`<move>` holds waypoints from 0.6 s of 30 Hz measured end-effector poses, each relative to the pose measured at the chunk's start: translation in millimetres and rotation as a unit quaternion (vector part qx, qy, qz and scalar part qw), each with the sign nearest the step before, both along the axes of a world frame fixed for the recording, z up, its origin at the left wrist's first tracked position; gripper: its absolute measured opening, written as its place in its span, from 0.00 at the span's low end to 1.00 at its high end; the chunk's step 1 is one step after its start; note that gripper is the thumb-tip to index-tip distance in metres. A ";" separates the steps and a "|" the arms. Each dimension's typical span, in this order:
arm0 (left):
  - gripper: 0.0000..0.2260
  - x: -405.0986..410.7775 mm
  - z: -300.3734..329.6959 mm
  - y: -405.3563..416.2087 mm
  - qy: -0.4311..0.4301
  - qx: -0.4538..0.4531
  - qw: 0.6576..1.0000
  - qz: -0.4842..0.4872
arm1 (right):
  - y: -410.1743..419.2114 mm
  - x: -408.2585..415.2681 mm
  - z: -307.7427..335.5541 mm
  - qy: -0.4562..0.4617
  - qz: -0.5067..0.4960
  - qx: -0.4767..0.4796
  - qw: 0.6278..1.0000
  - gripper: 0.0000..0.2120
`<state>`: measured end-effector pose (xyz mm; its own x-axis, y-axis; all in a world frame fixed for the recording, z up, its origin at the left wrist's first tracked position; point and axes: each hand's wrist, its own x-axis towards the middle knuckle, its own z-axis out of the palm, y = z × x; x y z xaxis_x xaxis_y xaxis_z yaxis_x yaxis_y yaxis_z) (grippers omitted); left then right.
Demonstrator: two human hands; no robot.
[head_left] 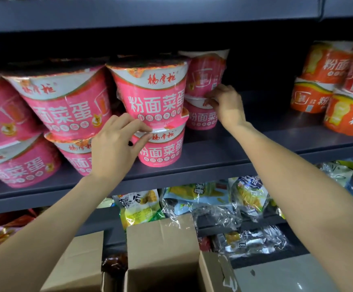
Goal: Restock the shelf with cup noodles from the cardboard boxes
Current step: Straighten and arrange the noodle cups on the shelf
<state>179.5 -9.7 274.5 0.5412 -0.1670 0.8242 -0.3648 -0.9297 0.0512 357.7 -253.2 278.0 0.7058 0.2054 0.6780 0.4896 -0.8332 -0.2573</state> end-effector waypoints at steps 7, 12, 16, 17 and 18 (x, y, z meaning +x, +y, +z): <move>0.06 -3.9 -1.2 -4.2 0.008 0.001 1.000 0.028 | -40.6 -75.7 -11.4 -0.047 0.053 0.058 0.996 0.06; 0.05 -19.0 -4.2 -28.1 0.017 -0.059 0.997 0.054 | -48.0 -115.6 -11.0 -0.047 0.055 0.097 0.993 0.07; 0.08 -22.4 -3.8 -72.3 0.060 -0.088 0.993 -0.043 | -47.3 -129.9 -8.6 -0.062 0.060 0.106 0.991 0.05; 0.11 -18.6 -2.1 -83.2 0.086 -0.084 0.991 -0.064 | -49.6 -131.7 -7.9 -0.067 0.058 0.109 0.990 0.05; 0.14 -13.4 -0.5 -93.3 0.114 -0.068 0.988 -0.076 | -53.0 -132.5 -6.4 -0.073 0.052 0.119 0.989 0.06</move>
<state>166.1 -103.0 274.0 0.6926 -0.1562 0.7042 -0.4644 -0.8436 0.2696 225.3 -306.2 271.6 0.5809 0.0947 0.8084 0.6156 -0.7009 -0.3603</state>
